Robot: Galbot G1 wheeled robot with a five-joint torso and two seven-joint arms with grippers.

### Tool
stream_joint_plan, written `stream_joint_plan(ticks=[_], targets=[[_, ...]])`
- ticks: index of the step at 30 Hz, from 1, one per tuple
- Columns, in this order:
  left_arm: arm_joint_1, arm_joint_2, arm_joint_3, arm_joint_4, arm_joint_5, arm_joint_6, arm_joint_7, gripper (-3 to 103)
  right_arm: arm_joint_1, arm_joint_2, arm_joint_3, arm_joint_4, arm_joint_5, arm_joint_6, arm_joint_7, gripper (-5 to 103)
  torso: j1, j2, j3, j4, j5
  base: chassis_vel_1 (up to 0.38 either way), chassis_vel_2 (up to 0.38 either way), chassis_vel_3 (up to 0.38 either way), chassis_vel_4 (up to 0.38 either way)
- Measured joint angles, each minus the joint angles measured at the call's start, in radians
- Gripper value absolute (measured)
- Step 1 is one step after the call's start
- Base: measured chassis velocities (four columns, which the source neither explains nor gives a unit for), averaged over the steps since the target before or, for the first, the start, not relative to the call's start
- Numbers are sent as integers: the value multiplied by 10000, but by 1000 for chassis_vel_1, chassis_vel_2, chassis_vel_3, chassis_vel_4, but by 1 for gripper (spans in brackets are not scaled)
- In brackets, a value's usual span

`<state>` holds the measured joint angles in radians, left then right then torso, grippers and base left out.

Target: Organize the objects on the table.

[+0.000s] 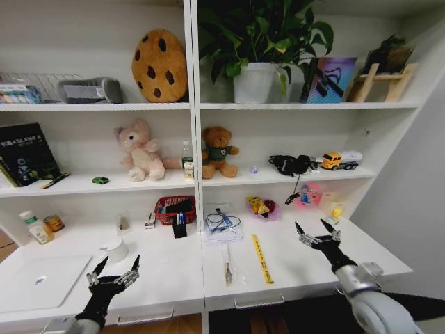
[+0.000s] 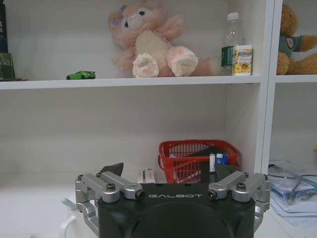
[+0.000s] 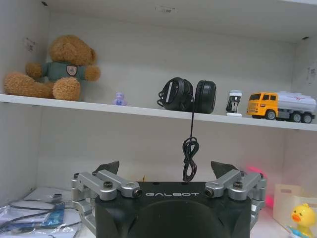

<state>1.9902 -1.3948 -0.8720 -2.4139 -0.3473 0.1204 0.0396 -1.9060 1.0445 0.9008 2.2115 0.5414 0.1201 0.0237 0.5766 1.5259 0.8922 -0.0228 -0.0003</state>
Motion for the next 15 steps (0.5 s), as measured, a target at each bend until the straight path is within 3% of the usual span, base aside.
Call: stream_joint_plan(ticks=[5,15], targets=[[0,0,0,0,0,0,0,100,-783,1220,-22,587,-540,281,-207,100,2,-1,1,0,1,0,0,0,0],[0,0,0,0,0,0,1,100,-947,1514,-116,696,-687,245,-377,100,4,-2,2,3,3,0,0,0,0]])
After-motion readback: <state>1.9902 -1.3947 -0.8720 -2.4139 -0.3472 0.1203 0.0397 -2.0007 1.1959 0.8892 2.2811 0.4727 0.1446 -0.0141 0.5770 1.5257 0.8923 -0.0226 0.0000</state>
